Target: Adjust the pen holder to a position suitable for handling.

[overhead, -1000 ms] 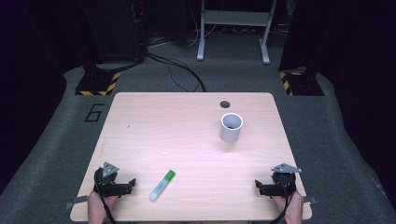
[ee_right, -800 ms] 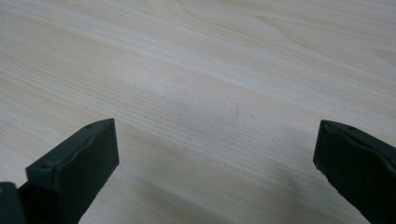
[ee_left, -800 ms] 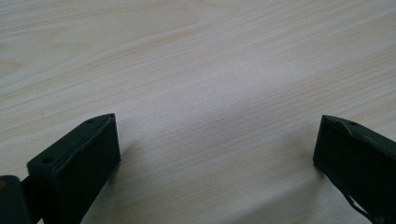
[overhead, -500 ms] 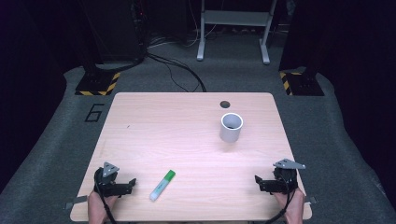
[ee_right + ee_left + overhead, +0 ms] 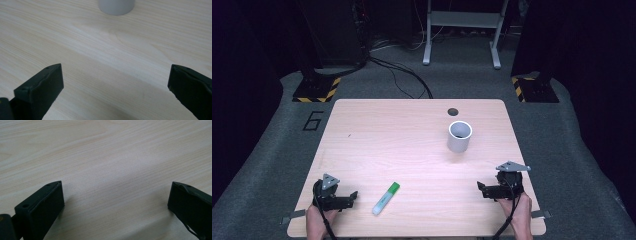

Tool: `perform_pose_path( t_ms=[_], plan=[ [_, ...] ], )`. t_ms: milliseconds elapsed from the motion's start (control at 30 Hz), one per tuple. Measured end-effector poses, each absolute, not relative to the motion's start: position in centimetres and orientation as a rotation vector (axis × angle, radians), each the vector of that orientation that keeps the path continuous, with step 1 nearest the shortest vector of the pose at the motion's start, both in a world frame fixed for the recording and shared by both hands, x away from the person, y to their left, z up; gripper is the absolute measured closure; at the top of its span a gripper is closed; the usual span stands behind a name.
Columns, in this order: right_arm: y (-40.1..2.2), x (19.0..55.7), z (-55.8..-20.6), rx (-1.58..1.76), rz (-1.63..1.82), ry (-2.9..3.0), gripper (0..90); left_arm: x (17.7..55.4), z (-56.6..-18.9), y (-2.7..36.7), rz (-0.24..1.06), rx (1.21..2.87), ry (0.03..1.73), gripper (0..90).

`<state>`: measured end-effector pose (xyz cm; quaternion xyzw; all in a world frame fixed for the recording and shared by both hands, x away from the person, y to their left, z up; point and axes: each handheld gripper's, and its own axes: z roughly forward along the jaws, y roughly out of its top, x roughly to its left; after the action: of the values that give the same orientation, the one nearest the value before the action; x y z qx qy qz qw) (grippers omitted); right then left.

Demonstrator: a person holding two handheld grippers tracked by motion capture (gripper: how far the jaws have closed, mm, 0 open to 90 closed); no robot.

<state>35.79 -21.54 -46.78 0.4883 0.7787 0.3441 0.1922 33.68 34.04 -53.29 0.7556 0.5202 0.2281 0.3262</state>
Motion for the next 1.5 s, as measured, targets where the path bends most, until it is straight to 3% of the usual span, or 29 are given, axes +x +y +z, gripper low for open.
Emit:
perform_pose_path(
  t_ms=[1500],
  plan=[
    [-16.3, 46.6, -43.0, 1.349, 0.944, 2.292, 0.0, 33.7, -53.3, 34.1, 0.597, 1.991, 1.359, 0.3]
  ],
)
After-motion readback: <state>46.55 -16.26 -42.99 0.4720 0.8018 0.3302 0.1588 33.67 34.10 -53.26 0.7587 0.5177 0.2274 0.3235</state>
